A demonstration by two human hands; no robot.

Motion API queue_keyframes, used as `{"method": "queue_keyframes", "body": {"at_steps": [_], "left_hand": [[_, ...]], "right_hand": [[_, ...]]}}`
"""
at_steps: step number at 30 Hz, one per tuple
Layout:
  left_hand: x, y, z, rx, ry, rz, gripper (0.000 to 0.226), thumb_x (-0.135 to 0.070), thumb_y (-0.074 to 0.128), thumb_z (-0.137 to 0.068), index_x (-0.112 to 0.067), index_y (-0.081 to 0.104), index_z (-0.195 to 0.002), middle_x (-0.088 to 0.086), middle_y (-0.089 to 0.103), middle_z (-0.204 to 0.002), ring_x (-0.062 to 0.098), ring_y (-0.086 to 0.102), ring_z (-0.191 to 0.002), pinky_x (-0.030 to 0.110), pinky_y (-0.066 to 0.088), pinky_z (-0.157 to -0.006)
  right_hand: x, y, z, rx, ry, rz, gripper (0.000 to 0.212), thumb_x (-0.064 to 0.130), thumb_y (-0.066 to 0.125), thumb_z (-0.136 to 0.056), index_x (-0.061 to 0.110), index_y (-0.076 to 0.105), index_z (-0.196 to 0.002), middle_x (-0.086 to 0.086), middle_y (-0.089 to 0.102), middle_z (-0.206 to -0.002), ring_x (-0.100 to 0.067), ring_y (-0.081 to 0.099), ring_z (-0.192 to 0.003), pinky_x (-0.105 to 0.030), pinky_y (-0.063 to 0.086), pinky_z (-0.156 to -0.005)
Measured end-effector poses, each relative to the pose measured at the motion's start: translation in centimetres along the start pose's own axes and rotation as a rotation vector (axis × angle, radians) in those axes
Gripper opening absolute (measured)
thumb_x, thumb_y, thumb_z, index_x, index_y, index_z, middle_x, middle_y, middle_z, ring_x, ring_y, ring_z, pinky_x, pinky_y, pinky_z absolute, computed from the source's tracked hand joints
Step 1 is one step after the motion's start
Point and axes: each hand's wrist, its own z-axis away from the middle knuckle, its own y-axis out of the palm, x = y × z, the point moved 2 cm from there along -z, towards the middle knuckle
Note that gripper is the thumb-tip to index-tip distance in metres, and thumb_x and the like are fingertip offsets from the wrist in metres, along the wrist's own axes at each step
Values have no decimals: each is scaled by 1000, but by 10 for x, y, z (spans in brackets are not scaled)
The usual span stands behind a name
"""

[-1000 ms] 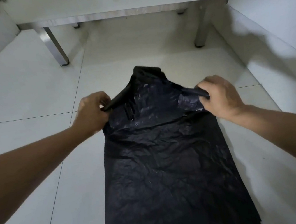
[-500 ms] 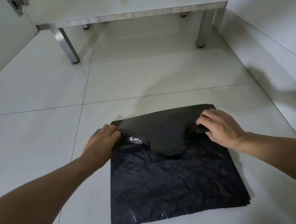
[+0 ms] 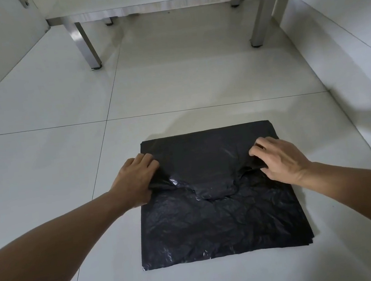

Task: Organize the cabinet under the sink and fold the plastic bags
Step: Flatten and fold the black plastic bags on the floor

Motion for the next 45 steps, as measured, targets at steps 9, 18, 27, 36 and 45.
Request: {"method": "queue_keyframes", "body": {"at_steps": [9, 18, 27, 36, 45], "left_hand": [[-9, -5, -5, -88, 45, -73, 35, -5, 79, -50, -12, 62, -79, 4, 57, -77, 26, 55, -69, 33, 46, -54], [-23, 1, 6, 80, -68, 134, 32, -26, 60, -87, -17, 62, -117, 2, 60, -114, 20, 55, -103, 31, 49, -83], [-44, 17, 31, 454, 15, 113, 100, -82, -7, -74, -16, -19, -148, 2, -26, -156, 20, -21, -146, 37, -8, -119], [-83, 2, 57, 380, 183, 101, 127, -99, 19, -62, -16, -14, -153, 6, -28, -157, 24, -26, -145, 50, -10, -119], [-106, 6, 74, 343, 198, 155, 98, -73, 47, -73, -13, 29, -149, 11, 17, -160, 32, 14, -148, 59, 18, -116]], "right_hand": [[10, 0, -1, 24, 30, -19, 48, 10, 90, -51, 10, 64, -91, -5, 58, -87, -26, 60, -70, -34, 50, -45], [11, -9, 4, 283, 40, -76, 50, 41, 63, -84, 20, 59, -130, 3, 52, -125, -18, 53, -114, -36, 53, -89], [27, -4, 38, 586, 32, 23, 99, 80, 11, -85, 14, -3, -157, -3, -13, -163, -20, -3, -152, -35, 9, -124], [57, -21, 61, 242, -154, -160, 86, 83, 47, -76, 13, 62, -124, -3, 59, -125, -22, 57, -111, -39, 49, -94], [75, 5, 93, 194, -349, -69, 13, 20, 59, -76, 12, 67, -83, -1, 62, -89, -21, 55, -71, -36, 53, -58]]}}
